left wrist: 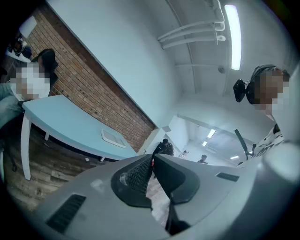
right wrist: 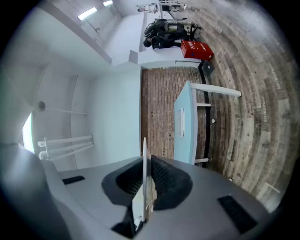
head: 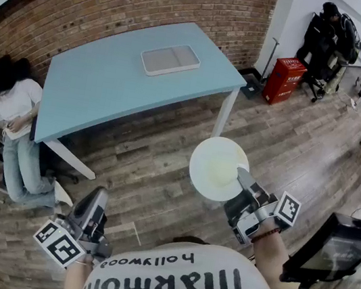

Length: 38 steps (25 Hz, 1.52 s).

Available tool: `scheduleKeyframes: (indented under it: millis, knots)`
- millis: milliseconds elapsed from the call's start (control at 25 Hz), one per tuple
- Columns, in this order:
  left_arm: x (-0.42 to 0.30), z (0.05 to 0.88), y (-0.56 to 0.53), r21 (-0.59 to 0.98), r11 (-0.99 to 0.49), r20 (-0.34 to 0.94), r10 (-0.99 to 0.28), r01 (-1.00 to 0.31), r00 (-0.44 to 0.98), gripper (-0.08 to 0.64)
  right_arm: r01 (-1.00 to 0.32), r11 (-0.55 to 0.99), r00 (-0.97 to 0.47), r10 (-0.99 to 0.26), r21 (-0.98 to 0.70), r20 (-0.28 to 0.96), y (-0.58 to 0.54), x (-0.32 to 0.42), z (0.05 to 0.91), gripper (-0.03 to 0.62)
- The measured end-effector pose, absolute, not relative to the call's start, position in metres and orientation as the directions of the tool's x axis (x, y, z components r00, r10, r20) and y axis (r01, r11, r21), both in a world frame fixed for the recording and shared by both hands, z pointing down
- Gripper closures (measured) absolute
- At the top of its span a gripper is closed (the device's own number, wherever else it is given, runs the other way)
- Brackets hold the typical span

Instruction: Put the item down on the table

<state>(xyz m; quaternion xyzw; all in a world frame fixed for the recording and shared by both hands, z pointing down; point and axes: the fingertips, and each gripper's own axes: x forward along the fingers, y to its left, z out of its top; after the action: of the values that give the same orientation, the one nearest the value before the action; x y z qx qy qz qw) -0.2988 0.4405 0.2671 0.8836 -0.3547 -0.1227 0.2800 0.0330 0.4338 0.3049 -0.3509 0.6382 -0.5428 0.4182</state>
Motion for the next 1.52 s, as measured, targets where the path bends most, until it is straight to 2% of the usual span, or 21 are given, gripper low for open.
scheduleKeyframes:
  millis: [800,1160,1520]
  knots:
    - [-0.315,0.266,0.424,0.547,-0.617,-0.007,-0.679,-0.565,0.735,0.54,0.057,0.227,-0.373,-0.898,-0.972,-0.232,0.425,0.019,0.302,0.555]
    - [-0.322,0.309,0.419,0.58,-0.604,0.012,-0.665,-0.547,0.747,0.54,0.025,0.193,-0.349,-0.918,-0.981,-0.19,0.433,0.018,0.337,0.555]
    - [-0.327,0.308,0.356,0.576,-0.551,-0.015,-0.745,-0.604,0.667,0.54,0.071,0.184,-0.337,-0.921,-0.98,-0.197,0.359,0.038,0.345,0.555]
